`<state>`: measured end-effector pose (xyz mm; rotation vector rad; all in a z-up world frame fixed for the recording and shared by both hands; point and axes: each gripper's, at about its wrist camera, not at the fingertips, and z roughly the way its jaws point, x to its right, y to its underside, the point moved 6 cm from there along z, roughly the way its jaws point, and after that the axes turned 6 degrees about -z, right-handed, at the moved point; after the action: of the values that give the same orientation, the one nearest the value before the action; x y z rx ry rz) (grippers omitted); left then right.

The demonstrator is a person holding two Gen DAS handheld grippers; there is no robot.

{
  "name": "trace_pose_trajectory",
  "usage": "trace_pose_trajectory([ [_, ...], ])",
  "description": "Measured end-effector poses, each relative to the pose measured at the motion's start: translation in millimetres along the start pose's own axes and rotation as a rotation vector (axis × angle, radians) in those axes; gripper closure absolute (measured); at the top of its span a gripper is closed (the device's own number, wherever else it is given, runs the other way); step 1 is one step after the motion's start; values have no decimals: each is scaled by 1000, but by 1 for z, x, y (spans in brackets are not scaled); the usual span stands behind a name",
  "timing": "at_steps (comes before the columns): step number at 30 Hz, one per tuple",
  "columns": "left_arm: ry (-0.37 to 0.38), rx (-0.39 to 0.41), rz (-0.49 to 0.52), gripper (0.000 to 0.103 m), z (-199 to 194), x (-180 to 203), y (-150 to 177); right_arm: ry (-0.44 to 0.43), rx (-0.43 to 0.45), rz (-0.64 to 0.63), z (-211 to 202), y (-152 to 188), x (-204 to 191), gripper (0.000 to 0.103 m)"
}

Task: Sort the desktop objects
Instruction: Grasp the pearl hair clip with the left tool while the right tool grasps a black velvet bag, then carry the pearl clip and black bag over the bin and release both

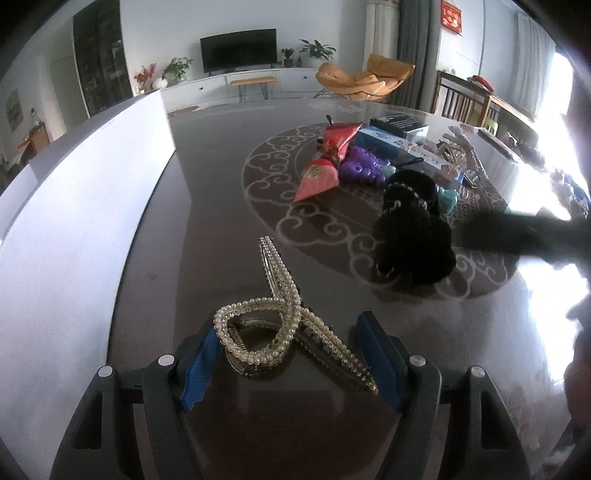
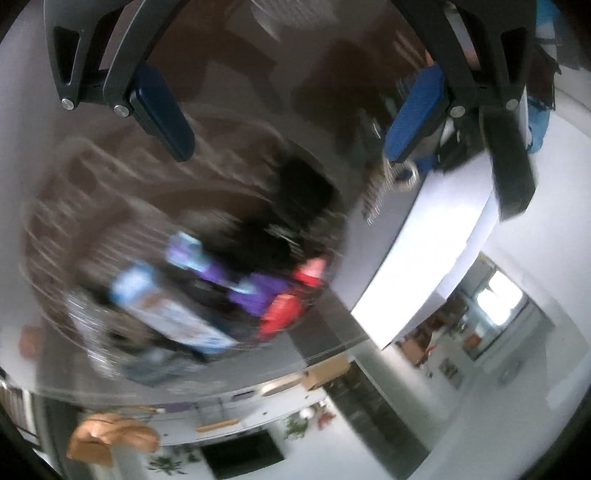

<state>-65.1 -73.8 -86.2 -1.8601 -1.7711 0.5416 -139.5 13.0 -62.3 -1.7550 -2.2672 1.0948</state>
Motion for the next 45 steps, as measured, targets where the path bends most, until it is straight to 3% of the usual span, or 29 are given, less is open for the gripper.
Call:
trace_pose_trajectory([
  [3, 9, 7, -37, 32, -8, -11, 8, 78, -79, -3, 35, -16, 1, 4],
  [5, 42, 15, -51, 32, -14, -16, 13, 146, -78, -59, 38, -16, 0, 31],
  [6, 66, 27, -57, 32, -19, -17, 15, 149, -76, -83, 35, -14, -2, 67],
  [10, 137, 72, -61, 32, -37, -14, 22, 153, -46, -99, 2, 9, 5, 67],
  [12, 167, 85, -54, 42, -45, -7, 24, 152, -31, -91, -20, 25, 14, 67],
  [13, 176, 85, -44, 56, -47, -3, 26, 154, -27, -92, -28, 30, 16, 67],
  [15, 191, 70, -35, 62, -49, 2, 30, 169, -24, -101, -45, 43, 23, 67],
  [20, 178, 46, -24, 61, -44, 7, 38, 190, -34, -119, -60, 48, 29, 67],
  [23, 149, 20, 8, 51, -39, 10, 40, 179, -23, -117, -65, 54, 26, 67],
  [25, 122, 25, 26, 24, -37, 10, 41, 162, -15, -112, -66, 54, 22, 67],
  [29, 128, -7, 22, 22, -27, 12, 34, 139, 1, -121, -69, 55, 11, 67],
  [30, 123, -9, 21, 30, -25, 12, 32, 136, 2, -124, -68, 55, 9, 67],
  [31, 106, 1, 29, 51, -24, 13, 28, 135, 2, -124, -67, 55, 8, 67],
  [33, 110, 9, 25, 59, -27, 12, 23, 132, 4, -117, -67, 55, 6, 67],
  [39, 213, 97, -101, 59, -86, -6, 10, 127, 14, -163, -85, 46, -15, 67],
  [42, 239, 165, -143, 59, -141, -32, -4, 71, 43, -193, -92, 23, -51, 67],
  [45, 189, 222, -176, 59, -183, -82, -15, -25, 82, -260, -91, -7, -114, 67],
])
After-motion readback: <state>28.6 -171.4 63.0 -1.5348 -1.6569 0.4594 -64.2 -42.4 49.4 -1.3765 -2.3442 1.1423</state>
